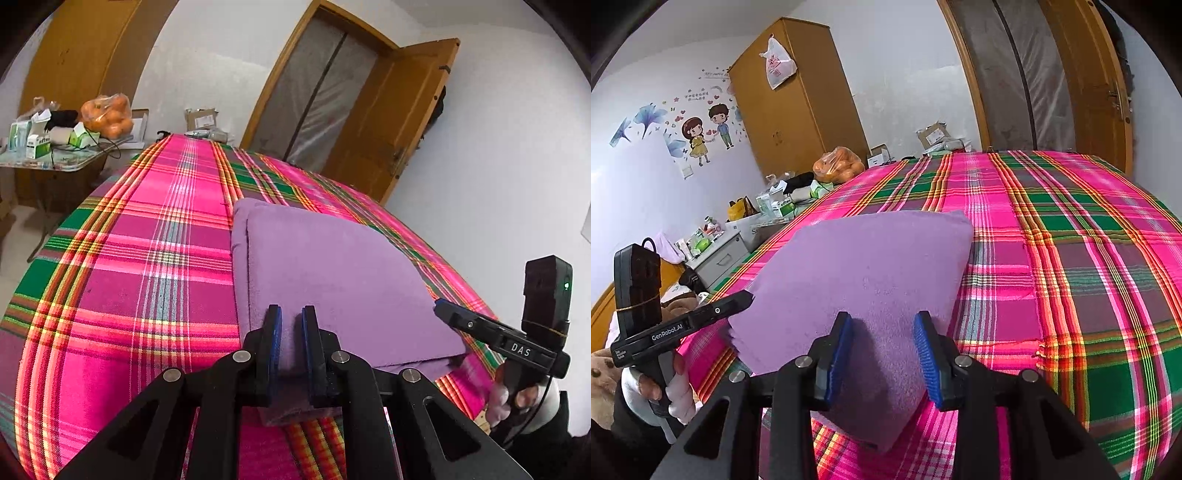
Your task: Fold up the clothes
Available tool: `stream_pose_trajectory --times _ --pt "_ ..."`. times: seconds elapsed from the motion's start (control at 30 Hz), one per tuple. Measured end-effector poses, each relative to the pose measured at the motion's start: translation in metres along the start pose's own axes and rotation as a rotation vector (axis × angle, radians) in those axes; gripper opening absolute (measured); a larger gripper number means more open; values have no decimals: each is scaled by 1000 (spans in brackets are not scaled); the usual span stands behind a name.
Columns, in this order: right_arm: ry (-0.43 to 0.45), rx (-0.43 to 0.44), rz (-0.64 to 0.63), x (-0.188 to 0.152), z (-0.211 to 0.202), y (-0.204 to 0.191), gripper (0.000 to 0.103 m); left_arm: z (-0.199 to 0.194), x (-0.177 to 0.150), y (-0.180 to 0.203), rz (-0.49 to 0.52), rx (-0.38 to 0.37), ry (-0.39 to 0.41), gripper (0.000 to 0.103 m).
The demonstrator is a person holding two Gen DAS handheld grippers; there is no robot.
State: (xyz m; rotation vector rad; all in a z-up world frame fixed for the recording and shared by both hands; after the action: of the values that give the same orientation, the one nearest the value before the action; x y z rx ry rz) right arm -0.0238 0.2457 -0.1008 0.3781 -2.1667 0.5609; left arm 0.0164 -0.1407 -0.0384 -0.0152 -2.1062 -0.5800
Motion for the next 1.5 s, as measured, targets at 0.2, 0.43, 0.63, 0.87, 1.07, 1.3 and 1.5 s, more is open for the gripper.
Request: stream_pose_trajectory --times 0.2,0.43,0.63,0.87,1.07,1.3,1.5 --pt "44 -23 -30 4 -12 -14 37 -2 2 -2 -20 8 -1 11" --pt "97 -74 -194 -4 -7 -52 37 -21 5 37 82 -31 55 11" --pt "116 -75 -229 -10 -7 -55 36 5 -14 38 108 -54 -18 12" --pt "93 -57 -225 -14 -4 -48 37 2 -14 30 92 -67 -19 12" --pt "67 7 -48 1 -14 -19 36 -7 3 11 54 -35 -23 12" --pt "12 138 203 14 -10 30 43 8 20 -27 -59 30 -110 31" --pt "-114 256 309 21 13 44 49 35 32 -49 -222 -77 -233 38"
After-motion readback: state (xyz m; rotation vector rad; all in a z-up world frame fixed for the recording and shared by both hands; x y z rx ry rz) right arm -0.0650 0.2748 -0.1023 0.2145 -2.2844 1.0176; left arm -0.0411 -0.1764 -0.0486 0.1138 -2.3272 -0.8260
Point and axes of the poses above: each gripper's, at about its wrist camera, not at the fingertips, and z roughly the way its jaws point, y to its right, x to its top, the point moved 7 cm from there along z, roughly the way its jaws point
